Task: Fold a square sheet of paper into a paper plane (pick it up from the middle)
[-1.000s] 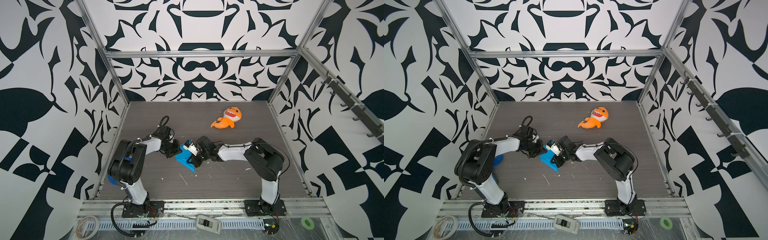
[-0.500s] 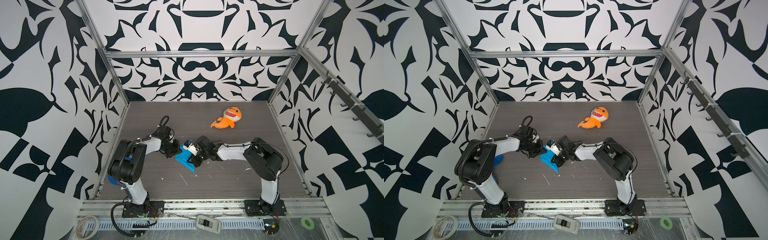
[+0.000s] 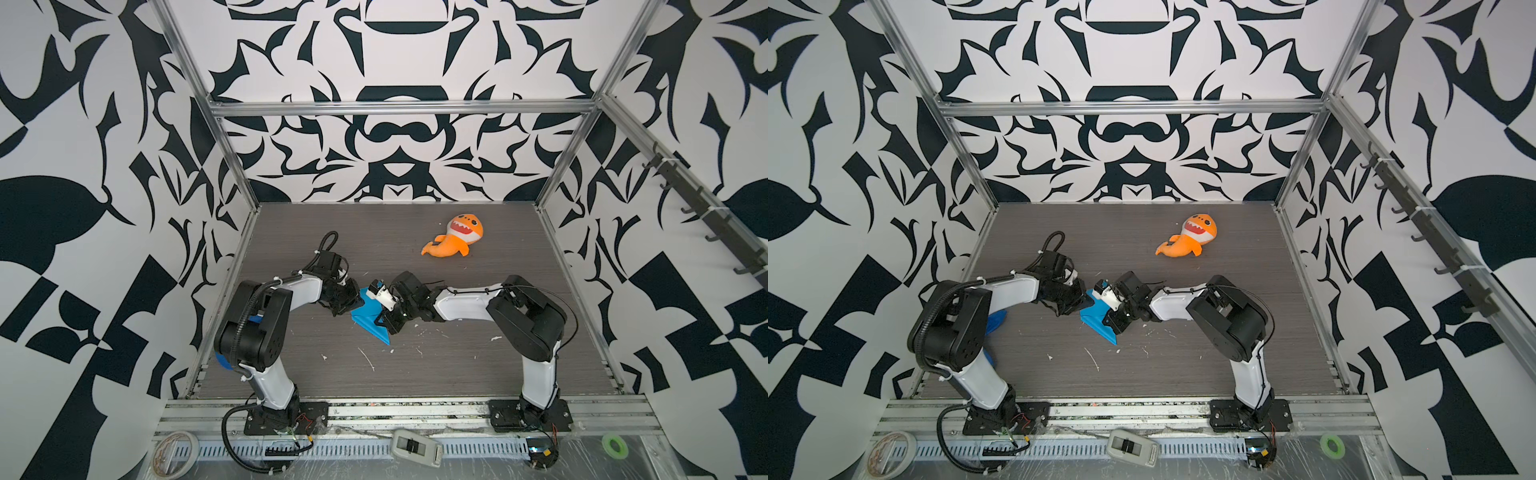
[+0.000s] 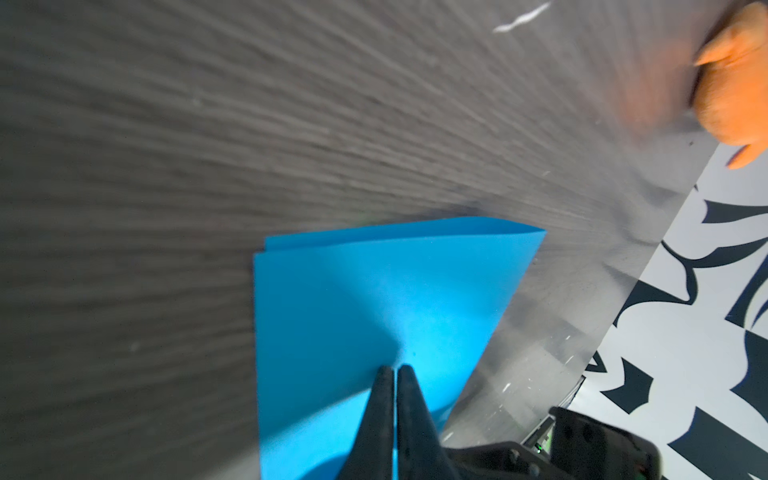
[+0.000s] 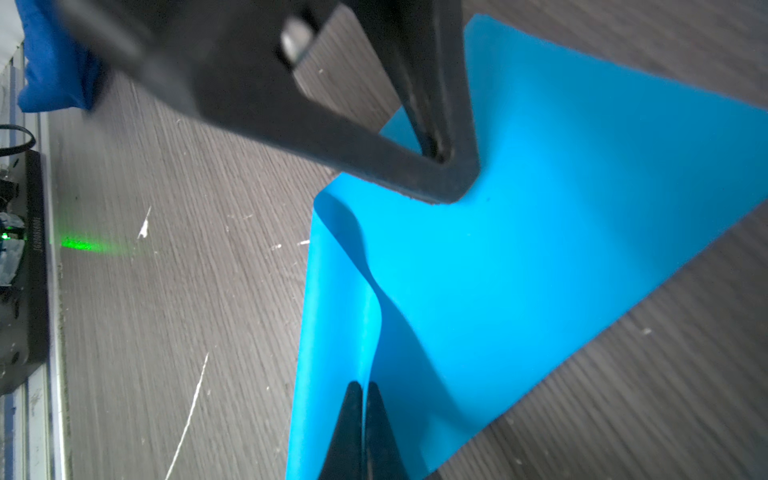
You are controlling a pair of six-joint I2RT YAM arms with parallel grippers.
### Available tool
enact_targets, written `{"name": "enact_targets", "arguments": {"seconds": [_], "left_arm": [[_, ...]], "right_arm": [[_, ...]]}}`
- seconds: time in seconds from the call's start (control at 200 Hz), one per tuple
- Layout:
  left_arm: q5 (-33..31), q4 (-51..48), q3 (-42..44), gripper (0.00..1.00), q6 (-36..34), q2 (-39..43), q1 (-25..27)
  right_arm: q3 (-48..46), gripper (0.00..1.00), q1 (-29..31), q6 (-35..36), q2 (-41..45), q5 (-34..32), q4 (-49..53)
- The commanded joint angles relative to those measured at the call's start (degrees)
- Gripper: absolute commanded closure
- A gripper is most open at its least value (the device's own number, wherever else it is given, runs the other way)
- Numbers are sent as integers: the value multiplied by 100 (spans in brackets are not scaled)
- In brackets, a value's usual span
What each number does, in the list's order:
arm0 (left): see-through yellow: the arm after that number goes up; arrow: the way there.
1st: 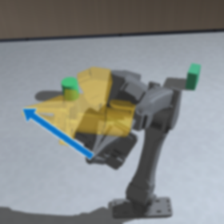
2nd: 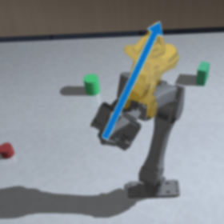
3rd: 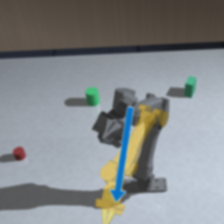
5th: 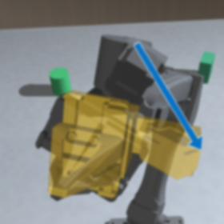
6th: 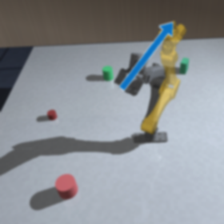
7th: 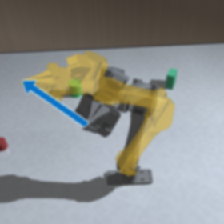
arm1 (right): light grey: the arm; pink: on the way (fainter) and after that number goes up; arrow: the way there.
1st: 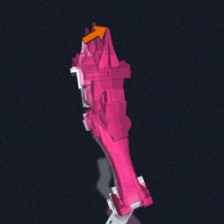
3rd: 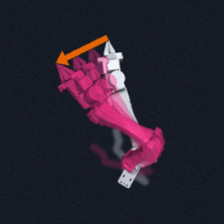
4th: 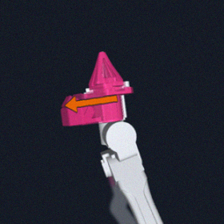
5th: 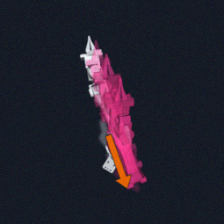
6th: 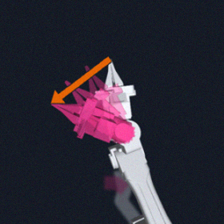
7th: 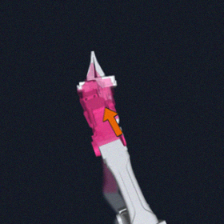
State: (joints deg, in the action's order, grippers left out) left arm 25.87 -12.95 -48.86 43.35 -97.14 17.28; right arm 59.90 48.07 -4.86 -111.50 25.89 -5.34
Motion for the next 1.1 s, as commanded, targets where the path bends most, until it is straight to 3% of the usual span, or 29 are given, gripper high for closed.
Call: {"name": "enact_targets", "arguments": {"seconds": [0.0, 0.11, 0.245, 0.44, 0.845, 1.095], "left_arm": [[-156, -106, 243, 88, 275, 703, -108], [-275, 146, 815, 87, 653, 1266, -120], [3, 917, 1633, 87, 1275, 1772, -62], [26, 1947, 2198, 87, 1914, 1990, 483], [-115, 2201, 2168, 92, 1938, 1361, 817], [-422, 1712, 2218, 92, 1678, 1467, 817]], "right_arm": [[48, 100, 18, -65, -82, -91, 26], [56, 100, 17, -70, -91, -75, 24], [82, 100, 17, -80, -116, -58, 30], [101, 100, 17, -85, -161, -62, 67], [137, 100, 11, -95, -181, -78, 137], [162, 100, 12, -78, -214, -88, 183]]}}
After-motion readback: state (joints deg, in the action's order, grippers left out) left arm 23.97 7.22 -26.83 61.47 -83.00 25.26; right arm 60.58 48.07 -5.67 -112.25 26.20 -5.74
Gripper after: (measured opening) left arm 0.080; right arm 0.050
